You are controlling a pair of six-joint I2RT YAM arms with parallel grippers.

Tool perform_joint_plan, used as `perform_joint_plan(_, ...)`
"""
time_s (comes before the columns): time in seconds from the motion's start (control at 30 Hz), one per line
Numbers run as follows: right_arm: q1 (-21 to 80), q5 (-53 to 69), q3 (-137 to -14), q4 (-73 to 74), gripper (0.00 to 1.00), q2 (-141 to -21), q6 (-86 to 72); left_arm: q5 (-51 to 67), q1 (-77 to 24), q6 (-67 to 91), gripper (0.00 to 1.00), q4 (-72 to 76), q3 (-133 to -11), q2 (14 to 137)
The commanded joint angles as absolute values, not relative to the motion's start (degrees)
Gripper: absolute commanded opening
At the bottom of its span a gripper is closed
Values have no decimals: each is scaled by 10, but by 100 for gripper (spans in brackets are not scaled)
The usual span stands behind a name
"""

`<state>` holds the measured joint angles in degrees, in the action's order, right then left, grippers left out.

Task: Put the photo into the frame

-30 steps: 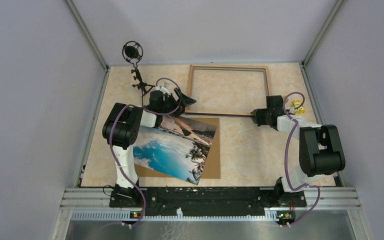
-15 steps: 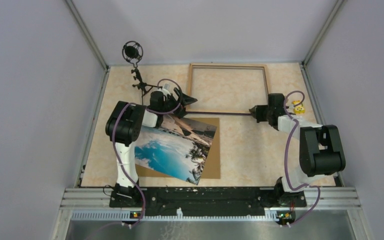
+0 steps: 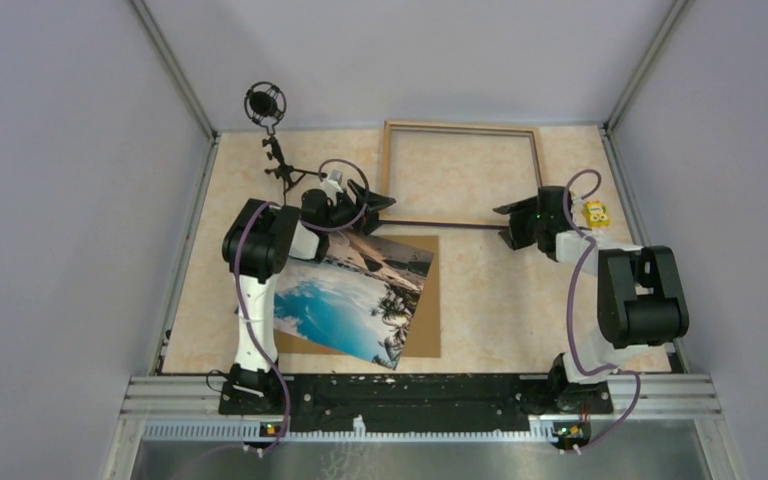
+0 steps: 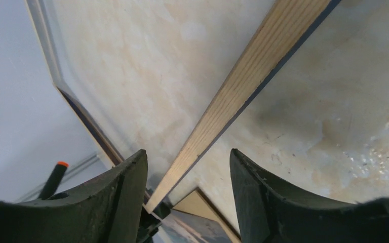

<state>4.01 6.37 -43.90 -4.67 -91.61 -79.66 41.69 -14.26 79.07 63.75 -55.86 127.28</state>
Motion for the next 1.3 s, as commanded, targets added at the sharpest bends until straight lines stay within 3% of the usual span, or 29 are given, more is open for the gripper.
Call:
perform_joint_plan(0.0, 43, 77, -409, -87, 63, -879, -731, 440, -142, 807, 72, 731, -552, 1275)
perform_joint_plan(0.23, 83, 95, -348, -211, 71, -904, -802, 446, -142, 820, 68, 757, -544, 1268)
perform_joint_plan(0.53, 111, 89, -330, -367, 67, -999, -879, 453, -142, 838, 63, 797, -536, 1270)
perform_joint_plan(1.07, 117, 68, -301, -424, 37, -993, -949, 452, -142, 839, 61, 811, -525, 1263)
perform_joint_plan(1.17, 117, 69, -295, -425, 27, -982, -950, 453, -142, 837, 61, 810, -526, 1265)
perform_joint_plan(1.27, 116, 85, -294, -441, 4, -985, -962, 453, -142, 828, 67, 802, -526, 1266)
